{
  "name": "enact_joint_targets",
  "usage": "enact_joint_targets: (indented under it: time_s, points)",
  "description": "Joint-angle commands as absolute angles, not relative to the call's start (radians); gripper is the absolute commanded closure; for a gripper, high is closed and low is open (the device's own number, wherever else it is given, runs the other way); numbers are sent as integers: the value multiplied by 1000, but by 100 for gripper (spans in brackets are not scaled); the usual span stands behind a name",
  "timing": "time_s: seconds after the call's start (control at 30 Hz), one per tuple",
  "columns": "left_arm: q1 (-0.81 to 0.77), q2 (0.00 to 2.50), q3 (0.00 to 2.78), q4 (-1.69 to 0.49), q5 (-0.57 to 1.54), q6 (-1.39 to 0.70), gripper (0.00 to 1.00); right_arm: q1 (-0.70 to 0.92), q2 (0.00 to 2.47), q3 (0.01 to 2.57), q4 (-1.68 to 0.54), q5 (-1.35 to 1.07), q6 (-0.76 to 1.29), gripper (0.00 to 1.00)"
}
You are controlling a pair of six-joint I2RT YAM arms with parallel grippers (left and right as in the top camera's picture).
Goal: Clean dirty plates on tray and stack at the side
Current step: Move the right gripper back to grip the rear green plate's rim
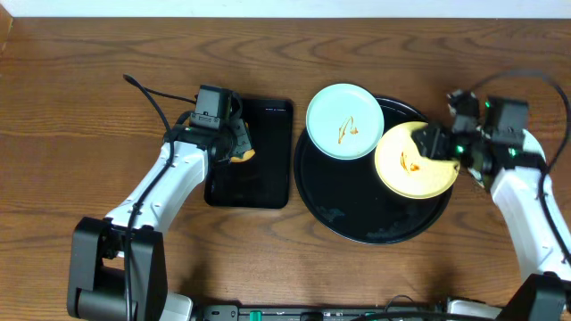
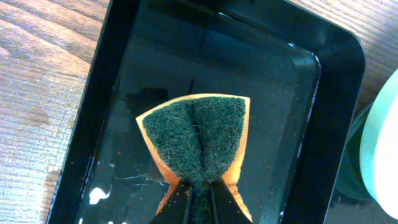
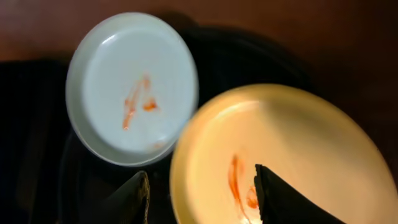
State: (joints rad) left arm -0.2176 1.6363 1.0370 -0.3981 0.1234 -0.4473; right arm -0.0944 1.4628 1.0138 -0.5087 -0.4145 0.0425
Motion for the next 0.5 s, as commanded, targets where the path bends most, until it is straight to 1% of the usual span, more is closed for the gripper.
enact_joint_targets:
  time_s: [0.0,0.1,0.27,0.43,0.47]
  points:
    - [-215,1647,1049,-402,104,-439,92,-23,1531,1157,-570,-329,-44,47]
    - [-215,1647,1049,-402,104,-439,93,13,1613,1245,-604,-329,-70,47]
    - [-215,1647,1049,-386,104,-438,93,47,1760,1313,-574,-329,-69,59]
    - [-215,1647,1049,-313,166,-385,93,57,1877,1313,-455,-329,-40,65]
    - [-215,1647,1049,-304,173,-385,92,58,1893,1313,-439,-329,-37,65]
